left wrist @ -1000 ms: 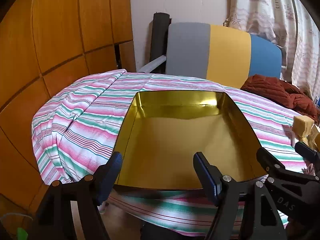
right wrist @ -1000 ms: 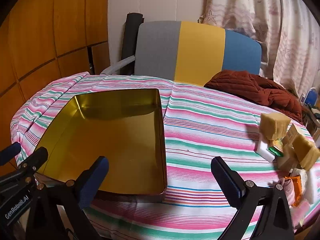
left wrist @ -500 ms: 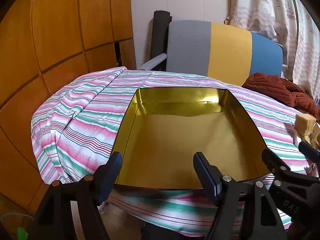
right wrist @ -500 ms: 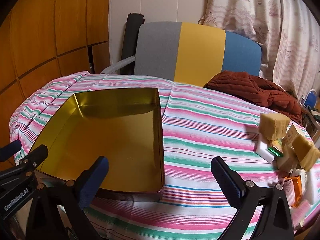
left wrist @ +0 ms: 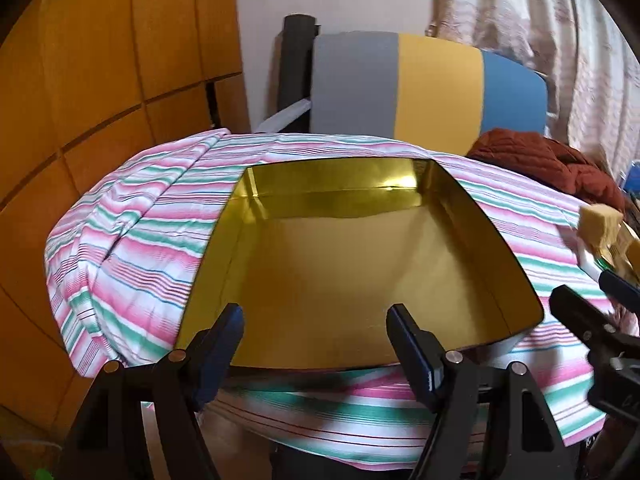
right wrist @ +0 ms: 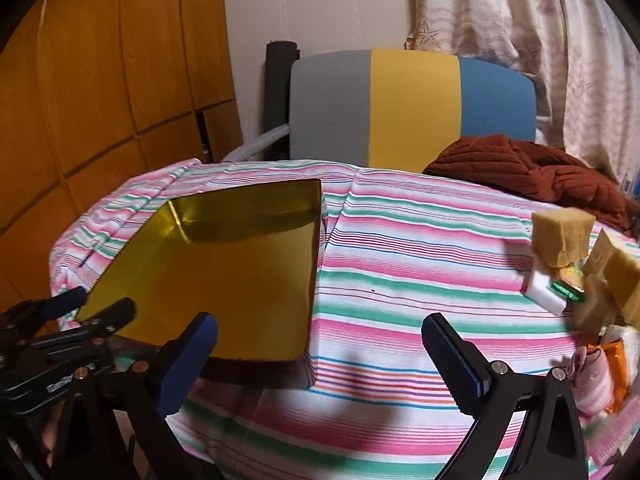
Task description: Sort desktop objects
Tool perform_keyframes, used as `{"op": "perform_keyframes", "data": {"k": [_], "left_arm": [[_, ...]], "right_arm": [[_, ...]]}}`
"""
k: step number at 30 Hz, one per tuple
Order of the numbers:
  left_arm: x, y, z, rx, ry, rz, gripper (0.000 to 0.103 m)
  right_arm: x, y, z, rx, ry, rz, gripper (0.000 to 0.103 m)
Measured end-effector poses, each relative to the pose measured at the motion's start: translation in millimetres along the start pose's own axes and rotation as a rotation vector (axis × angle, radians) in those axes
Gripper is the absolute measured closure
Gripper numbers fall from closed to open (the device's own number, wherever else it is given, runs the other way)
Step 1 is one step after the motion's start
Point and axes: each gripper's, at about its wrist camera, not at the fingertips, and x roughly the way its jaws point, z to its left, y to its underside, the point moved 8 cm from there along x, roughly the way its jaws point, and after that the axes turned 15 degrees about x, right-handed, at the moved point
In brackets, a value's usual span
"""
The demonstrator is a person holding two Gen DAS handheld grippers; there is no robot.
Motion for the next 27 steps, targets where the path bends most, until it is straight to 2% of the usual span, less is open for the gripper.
{"op": "perform_keyframes", "data": {"k": [3,6,11,16,20,24,27], "left_arm": [[2,-1,-10,0.032,0.018,-0.011,0.028],[3,-5,-22,0.073,0.034,-0.039,0.028],[0,-12,-53,0.132,0.13,-0.089,0.028],[-10,-22,-88,0.203,0.248,-0.139,0.028],[-18,-30,-110,0.238,0.293,-0.17,0.028],[-18,-38,-129,0.258,0.336,-0.172,0.028],[-18,-40,-141,0.276,0.359,-0.176,0.028]], "right_arm": [[-12,1,-23,0.027,-0.044,0.001,0.0],[-33,-3,-60,0.075,-0.029,-0.035,0.0],[-74,-4,-148,0.252,0.079,-0.102,0.0],[-107,6,-225,0.404,0.22,-0.127,0.0],[-126,12,-248,0.414,0.309,-0.134,0.0],[-128,20,-256,0.379,0.37,-0.122,0.0],[-125,32,-268,0.42,0.386,-0.106,0.0]]}}
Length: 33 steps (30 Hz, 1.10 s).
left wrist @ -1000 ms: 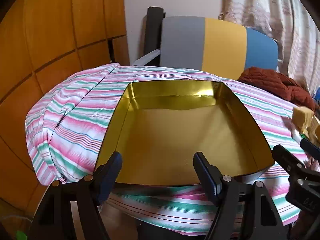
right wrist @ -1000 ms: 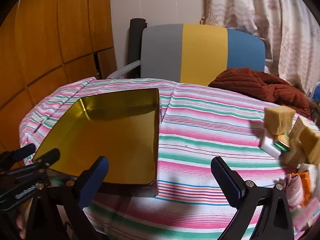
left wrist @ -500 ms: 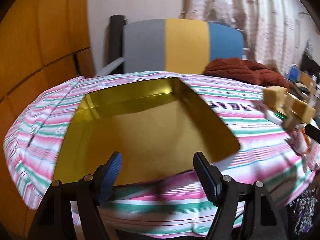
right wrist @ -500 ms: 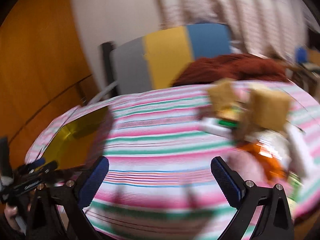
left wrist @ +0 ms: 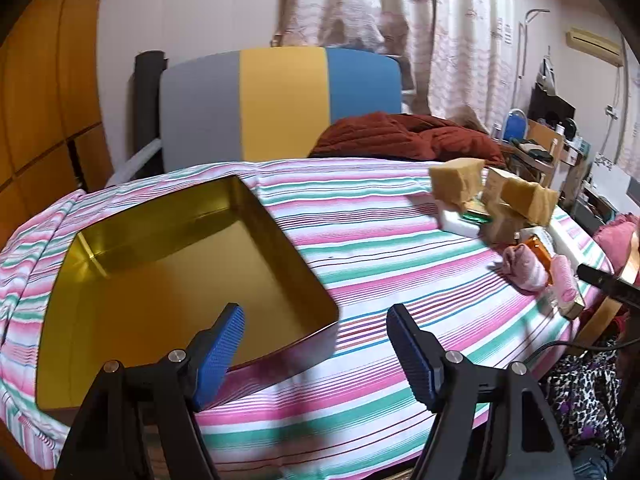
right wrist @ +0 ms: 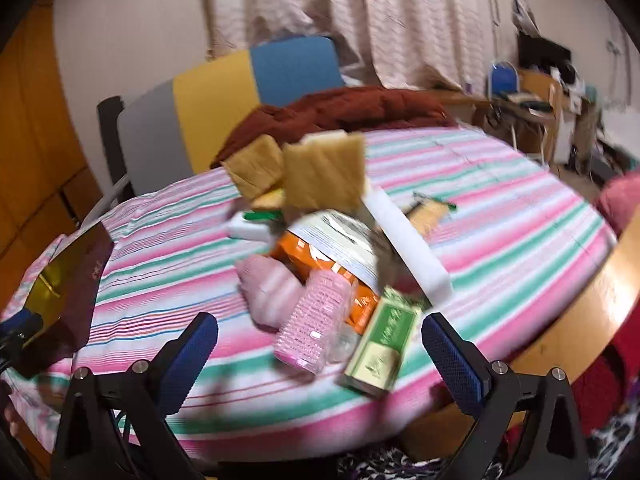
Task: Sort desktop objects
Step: 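Move both grippers over to the pile of items beside the tray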
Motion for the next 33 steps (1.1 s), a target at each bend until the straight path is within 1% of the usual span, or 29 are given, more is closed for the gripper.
{"op": "perform_keyframes", "data": {"k": [1,4,8,13,17,20,22,23,25,27,28,30,31,33], "left_arm": [[0,-1,-5,0.009,0.007,-0.002,0.028],[3,-3,-19,0.036,0.031,0.001,0.028],[8,1,-28,0.054,0.053,0.026,0.028],[8,0,-33,0.058,0.078,0.031,0.028],[8,-2,-39,0.075,0.093,0.019,0.028],[8,3,-38,0.065,0.104,0.02,0.028],[8,5,-36,0.052,0.11,0.02,0.028],[8,5,-34,0.045,0.113,0.017,0.028],[6,5,-31,0.034,0.113,0.006,0.028],[6,5,-29,0.025,0.121,0.001,0.028],[5,5,-29,0.021,0.125,-0.002,0.028],[3,5,-28,0.02,0.12,-0.006,0.028],[3,6,-27,0.018,0.119,-0.005,0.028],[4,6,-26,0.012,0.12,0.0,0.028]], "right_arm": [[3,1,-5,0.009,0.005,0.006,0.0],[9,2,-6,-0.022,0.006,-0.003,0.0],[17,5,-4,-0.058,0.023,-0.02,0.0],[32,11,0,-0.071,0.1,-0.022,0.0],[43,6,-3,-0.073,0.194,-0.044,0.0],[50,4,-7,-0.08,0.274,-0.048,0.0],[55,7,-10,-0.092,0.311,-0.009,0.0],[56,9,-12,-0.093,0.315,0.001,0.0],[57,11,-13,-0.094,0.321,0.007,0.0],[63,15,-14,-0.111,0.358,0.018,0.0],[64,17,-14,-0.101,0.353,0.021,0.0],[66,20,-11,-0.054,0.313,0.025,0.0],[68,22,-9,-0.02,0.28,0.037,0.0],[68,25,0,-0.014,0.218,0.04,0.0]]}}
